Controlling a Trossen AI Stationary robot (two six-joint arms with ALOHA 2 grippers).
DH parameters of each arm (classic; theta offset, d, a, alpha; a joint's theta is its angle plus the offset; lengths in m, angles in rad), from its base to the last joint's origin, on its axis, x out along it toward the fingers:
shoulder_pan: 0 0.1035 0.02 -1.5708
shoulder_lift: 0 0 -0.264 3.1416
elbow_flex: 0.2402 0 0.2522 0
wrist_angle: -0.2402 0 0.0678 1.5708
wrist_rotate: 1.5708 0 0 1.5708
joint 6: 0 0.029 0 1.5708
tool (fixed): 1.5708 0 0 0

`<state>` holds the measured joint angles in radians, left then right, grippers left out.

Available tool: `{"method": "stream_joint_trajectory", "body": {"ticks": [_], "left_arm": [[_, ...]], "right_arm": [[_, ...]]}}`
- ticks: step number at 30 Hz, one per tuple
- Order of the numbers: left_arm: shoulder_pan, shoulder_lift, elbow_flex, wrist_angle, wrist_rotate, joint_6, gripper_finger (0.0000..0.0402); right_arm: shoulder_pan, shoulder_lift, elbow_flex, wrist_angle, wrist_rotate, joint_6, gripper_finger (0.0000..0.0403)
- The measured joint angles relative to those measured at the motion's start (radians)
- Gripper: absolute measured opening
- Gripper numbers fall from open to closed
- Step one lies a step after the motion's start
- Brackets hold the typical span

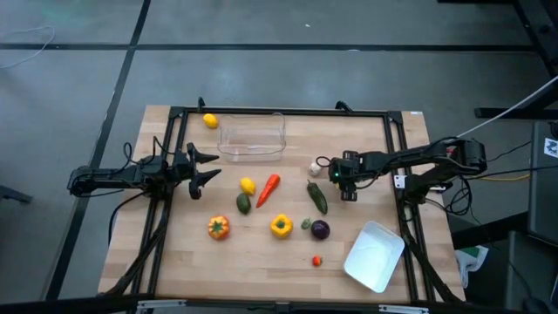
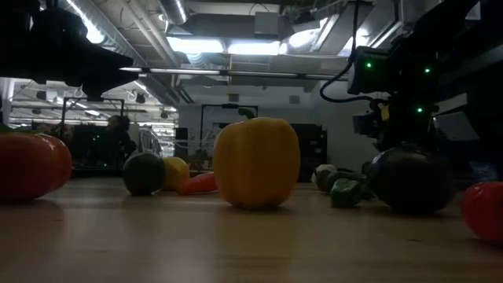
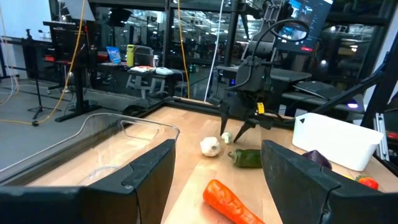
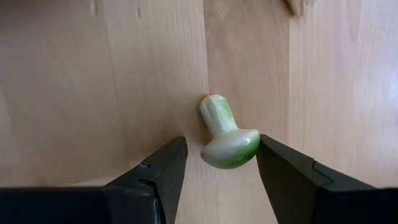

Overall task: Sort produce into baskets
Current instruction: Put the green mushroom into the white bin

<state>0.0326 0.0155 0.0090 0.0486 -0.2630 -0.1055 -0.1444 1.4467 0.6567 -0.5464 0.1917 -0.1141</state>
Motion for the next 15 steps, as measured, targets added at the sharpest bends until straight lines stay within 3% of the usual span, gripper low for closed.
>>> {"method": "stream_joint_trajectory", "body": {"ticks": [11, 15], "left_arm": [[0.000, 0.000, 0.000, 0.000, 0.000, 0.000, 0.0235], [0.000, 0.000, 0.000, 0.000, 0.000, 0.000, 0.0235]], "right_arm": [[0.000, 0.002, -0.001, 0.014, -0.007, 0.000, 0.0112], [0.000, 0.002, -0.001, 0.016, -0.005, 0.000, 0.0101]]}}
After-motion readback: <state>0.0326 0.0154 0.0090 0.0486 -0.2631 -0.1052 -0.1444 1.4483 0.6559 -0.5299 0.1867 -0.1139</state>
